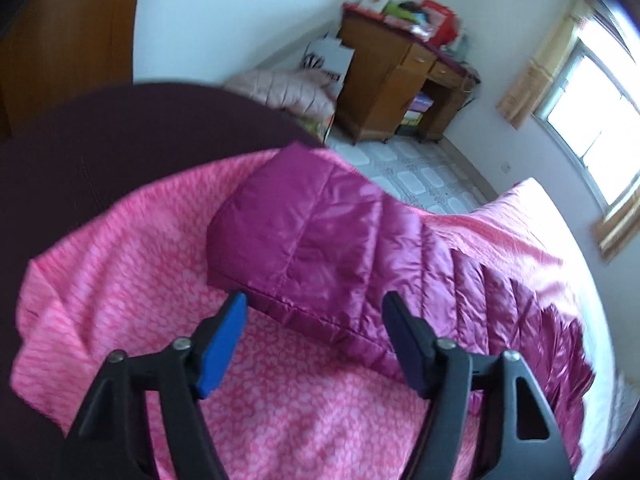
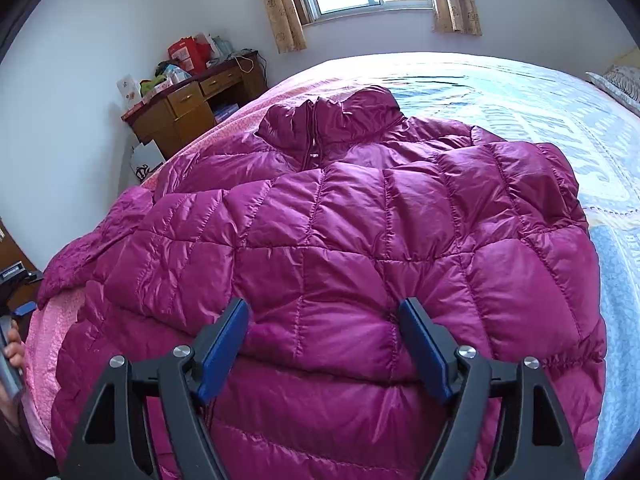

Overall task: Fold large clothes
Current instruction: 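Grasp the other sleeve cuff with the left gripper and lift it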

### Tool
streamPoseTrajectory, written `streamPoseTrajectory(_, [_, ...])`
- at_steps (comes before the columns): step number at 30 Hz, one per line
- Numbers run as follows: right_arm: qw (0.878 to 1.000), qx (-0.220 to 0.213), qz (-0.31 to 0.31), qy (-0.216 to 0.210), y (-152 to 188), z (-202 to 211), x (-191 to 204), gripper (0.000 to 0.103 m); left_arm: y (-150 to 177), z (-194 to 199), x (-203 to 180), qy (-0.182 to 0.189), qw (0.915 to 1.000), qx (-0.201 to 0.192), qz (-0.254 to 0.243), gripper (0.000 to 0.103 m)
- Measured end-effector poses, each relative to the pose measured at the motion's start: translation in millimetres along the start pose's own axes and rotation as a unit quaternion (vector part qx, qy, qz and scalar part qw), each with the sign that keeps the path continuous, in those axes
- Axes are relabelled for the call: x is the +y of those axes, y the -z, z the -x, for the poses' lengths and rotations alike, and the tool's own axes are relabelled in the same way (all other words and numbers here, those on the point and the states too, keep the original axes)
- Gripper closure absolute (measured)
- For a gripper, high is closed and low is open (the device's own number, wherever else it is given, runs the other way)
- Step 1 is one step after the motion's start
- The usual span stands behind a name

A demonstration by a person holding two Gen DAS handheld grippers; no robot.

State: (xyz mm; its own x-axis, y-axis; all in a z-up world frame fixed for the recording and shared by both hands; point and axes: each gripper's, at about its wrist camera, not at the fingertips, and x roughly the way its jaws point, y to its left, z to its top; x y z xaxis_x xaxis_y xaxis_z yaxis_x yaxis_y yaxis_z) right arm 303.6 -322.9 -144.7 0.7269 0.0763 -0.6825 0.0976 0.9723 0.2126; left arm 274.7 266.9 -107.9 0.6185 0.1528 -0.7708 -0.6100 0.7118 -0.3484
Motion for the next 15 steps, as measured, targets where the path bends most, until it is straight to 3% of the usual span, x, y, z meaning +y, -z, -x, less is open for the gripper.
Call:
streamPoseTrajectory(6, [1.0, 0.002, 0.001, 0.001, 0.7, 0.0, 0.3, 0.024, 0.4, -16.5, 4.5, 0.002, 0.9998, 0.006, 0.019, 0.034])
streamPoseTrajectory(12, [1.0, 0.002, 0.003, 0.003, 1.0, -1.4, 0.7, 0.023, -6.6, -25.0, 4.8, 0.011, 0.9997, 0.001, 0.024, 0.065])
streamPoseTrajectory(14, [1.0, 0.002, 0.003, 0.003, 1.2, -1.3, 0.6, 0.023, -9.2, -27.8, 6.3, 0.018, 0.9996, 0.0, 0.02, 0.084])
streamPoseTrajectory(15, [1.0, 0.002, 0.003, 0.003, 1.2, -1.3, 0.5, 0.023, -8.7, -27.2, 7.3, 0.026, 0.9995, -0.004, 0.018, 0.086])
